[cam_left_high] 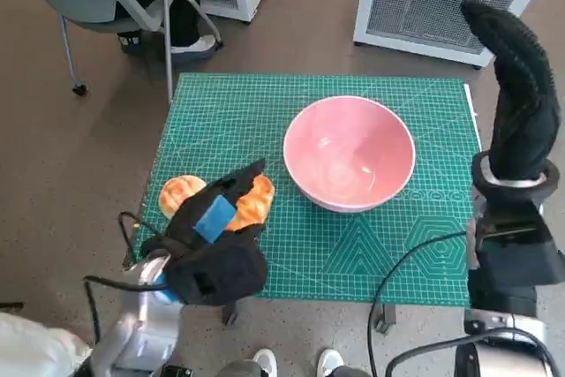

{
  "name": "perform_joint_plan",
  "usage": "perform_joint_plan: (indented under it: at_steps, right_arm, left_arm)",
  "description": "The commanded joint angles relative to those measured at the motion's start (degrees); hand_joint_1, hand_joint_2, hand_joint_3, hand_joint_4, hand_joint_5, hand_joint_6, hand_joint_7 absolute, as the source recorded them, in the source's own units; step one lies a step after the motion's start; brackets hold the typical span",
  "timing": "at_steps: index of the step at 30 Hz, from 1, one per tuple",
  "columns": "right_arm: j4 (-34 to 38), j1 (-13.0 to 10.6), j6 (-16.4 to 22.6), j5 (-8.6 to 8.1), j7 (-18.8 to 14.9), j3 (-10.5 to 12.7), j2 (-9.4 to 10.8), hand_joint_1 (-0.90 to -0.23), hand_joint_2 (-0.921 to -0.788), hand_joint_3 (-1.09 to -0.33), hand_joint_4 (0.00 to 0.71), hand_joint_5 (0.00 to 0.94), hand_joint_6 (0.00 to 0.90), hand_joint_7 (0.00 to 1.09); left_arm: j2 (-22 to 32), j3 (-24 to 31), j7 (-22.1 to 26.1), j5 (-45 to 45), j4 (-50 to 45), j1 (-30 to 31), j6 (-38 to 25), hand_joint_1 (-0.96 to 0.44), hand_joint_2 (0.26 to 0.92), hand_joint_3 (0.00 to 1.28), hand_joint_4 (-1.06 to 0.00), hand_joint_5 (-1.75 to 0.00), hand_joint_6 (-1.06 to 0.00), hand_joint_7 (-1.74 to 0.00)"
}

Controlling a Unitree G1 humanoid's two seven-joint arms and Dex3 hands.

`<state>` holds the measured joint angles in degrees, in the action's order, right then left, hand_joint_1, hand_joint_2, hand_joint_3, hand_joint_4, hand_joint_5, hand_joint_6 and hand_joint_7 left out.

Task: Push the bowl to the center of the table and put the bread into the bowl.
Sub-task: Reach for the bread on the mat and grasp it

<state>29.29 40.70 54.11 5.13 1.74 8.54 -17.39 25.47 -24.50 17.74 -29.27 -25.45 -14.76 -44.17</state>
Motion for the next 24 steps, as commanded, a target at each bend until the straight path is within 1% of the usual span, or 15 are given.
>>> perform_joint_plan:
  at_steps: [1,9,16,18,19,22,23,24]
  right_arm:
    - [-1.3,-2.0,-1.5,1.71,0.9,-0.3,0.5,-0.565,-0.921,-0.742,0.32,0.004,0.018,0.63]
    - [-3.1,-2.9,-2.0,2.58,1.4,-0.4,0.6,-0.562,-0.921,-0.745,0.319,0.003,0.019,0.63]
    - [-5.2,-3.9,-2.5,2.41,1.3,-0.7,0.6,-0.565,-0.921,-0.745,0.322,0.004,0.022,0.63]
    - [-5.7,-4.1,-2.6,2.16,1.1,-0.8,0.6,-0.564,-0.921,-0.746,0.323,0.005,0.022,0.63]
    - [-5.9,-4.2,-2.6,2.03,1.1,-0.8,0.7,-0.56,-0.921,-0.747,0.323,0.005,0.023,0.63]
    - [-6.4,-4.5,-2.6,1.71,0.9,-1.0,0.7,-0.553,-0.921,-0.749,0.324,0.005,0.024,0.63]
    - [-6.5,-4.6,-2.6,1.65,0.9,-1.0,0.7,-0.551,-0.921,-0.75,0.324,0.005,0.024,0.63]
    - [-6.5,-4.7,-2.6,1.51,0.8,-1.1,0.8,-0.55,-0.921,-0.75,0.324,0.005,0.024,0.63]
  left_arm:
    - [-1.4,-1.2,-0.3,-1.5,4.0,-1.4,1.1,-0.41,0.921,0.27,-0.29,0.0,-0.27,-0.05]
    - [-3.5,-1.7,-1.9,-2.7,11.5,-2.7,3.4,-0.42,0.921,0.26,-0.31,-0.01,-0.27,-0.04]
    - [-4.6,-1.2,-3.5,-3.1,17.2,-3.2,6.3,-0.4,0.921,0.24,-0.32,-0.01,-0.29,-0.04]
    - [-4.8,-1.0,-4.0,-3.0,18.7,-3.4,7.2,-0.39,0.921,0.22,-0.35,-0.03,-0.31,-0.05]
    - [-4.9,-0.9,-4.3,-3.0,19.5,-3.5,7.6,-0.36,0.921,0.2,-0.39,-0.05,-0.33,-0.06]
    - [-5.2,-0.6,-5.2,-3.1,21.6,-3.7,8.8,-0.33,0.921,0.17,-0.48,-0.09,-0.37,-0.07]
    - [-5.3,-0.5,-5.4,-3.1,22.0,-3.7,9.2,-0.3,0.921,0.15,-0.53,-0.11,-0.4,-0.09]
    - [-5.3,-0.3,-5.8,-3.1,22.5,-3.7,9.8,-0.29,0.921,0.15,-0.55,-0.12,-0.41,-0.09]
